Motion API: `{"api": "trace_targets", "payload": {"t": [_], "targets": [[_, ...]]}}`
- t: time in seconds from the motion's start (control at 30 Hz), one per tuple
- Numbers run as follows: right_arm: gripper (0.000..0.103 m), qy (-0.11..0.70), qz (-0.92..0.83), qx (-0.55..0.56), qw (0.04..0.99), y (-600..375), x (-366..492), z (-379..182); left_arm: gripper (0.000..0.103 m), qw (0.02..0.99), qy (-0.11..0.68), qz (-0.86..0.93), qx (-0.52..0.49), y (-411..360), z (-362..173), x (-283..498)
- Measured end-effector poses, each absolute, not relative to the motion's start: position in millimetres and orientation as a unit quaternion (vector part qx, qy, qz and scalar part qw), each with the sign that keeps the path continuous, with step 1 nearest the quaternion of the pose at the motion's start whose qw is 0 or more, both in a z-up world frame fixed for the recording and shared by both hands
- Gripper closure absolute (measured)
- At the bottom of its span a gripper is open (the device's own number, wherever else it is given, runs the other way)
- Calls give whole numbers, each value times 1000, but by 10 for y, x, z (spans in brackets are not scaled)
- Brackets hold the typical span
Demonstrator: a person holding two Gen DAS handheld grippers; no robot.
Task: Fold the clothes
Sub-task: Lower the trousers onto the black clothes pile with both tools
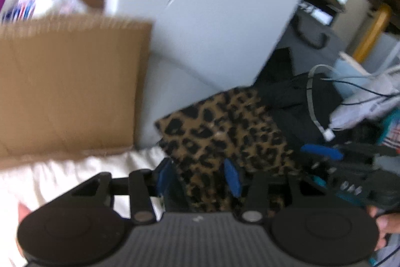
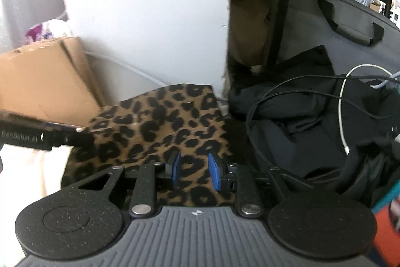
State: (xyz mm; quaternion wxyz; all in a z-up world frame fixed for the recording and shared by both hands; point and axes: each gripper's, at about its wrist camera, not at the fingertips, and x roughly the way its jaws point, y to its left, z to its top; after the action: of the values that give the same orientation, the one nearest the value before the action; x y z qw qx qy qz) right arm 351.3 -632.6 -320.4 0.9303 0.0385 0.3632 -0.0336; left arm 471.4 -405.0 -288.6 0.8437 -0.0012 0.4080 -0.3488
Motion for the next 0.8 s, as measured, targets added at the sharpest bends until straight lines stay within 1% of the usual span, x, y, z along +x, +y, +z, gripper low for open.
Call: {"api": "trace_targets", "payload": {"t": [0.07, 0.2, 0.27, 0.33, 0.37, 0.4, 0.57, 0.63, 0.67, 0.7, 0.73, 0.8], "targets": [[72, 365, -24, 43, 930, -6253, 3470, -3228, 54, 846, 390, -364, 4, -4064, -2807, 4650], [71, 379, -2, 54, 924, -6114, 3457, -3362, 51, 834, 390, -389, 17, -4202, -2787, 4559], [67, 383, 1, 60, 922, -6062, 3456, -3438, 51, 832, 391, -393, 23, -4249, -2850, 4517], [65, 384, -1, 63, 921, -6025, 3453, -3503, 51, 828, 397, -395, 30, -4288, -2946, 4491], [62, 383, -3, 63, 922, -6015, 3450, -3527, 51, 826, 400, -396, 35, -4301, -3005, 4483], [61, 385, -3, 66, 921, -6029, 3447, -3533, 51, 825, 401, -395, 43, -4311, -3061, 4473], [56, 398, 11, 82, 913, -6131, 3415, -3496, 52, 827, 387, -395, 103, -4390, -3221, 4433], [56, 394, 7, 70, 916, -6171, 3348, -3446, 49, 830, 383, -384, 129, -4430, -3220, 4435], [56, 392, 0, 63, 918, -6190, 3304, -3429, 50, 832, 383, -378, 135, -4437, -3205, 4439], [56, 391, -5, 59, 919, -6216, 3259, -3420, 58, 833, 384, -375, 131, -4427, -3169, 4442], [56, 389, -9, 57, 919, -6243, 3214, -3412, 62, 835, 385, -372, 127, -4417, -3134, 4445], [56, 379, -14, 58, 923, -6285, 3098, -3389, 64, 834, 384, -378, 115, -4383, -3080, 4414]]}}
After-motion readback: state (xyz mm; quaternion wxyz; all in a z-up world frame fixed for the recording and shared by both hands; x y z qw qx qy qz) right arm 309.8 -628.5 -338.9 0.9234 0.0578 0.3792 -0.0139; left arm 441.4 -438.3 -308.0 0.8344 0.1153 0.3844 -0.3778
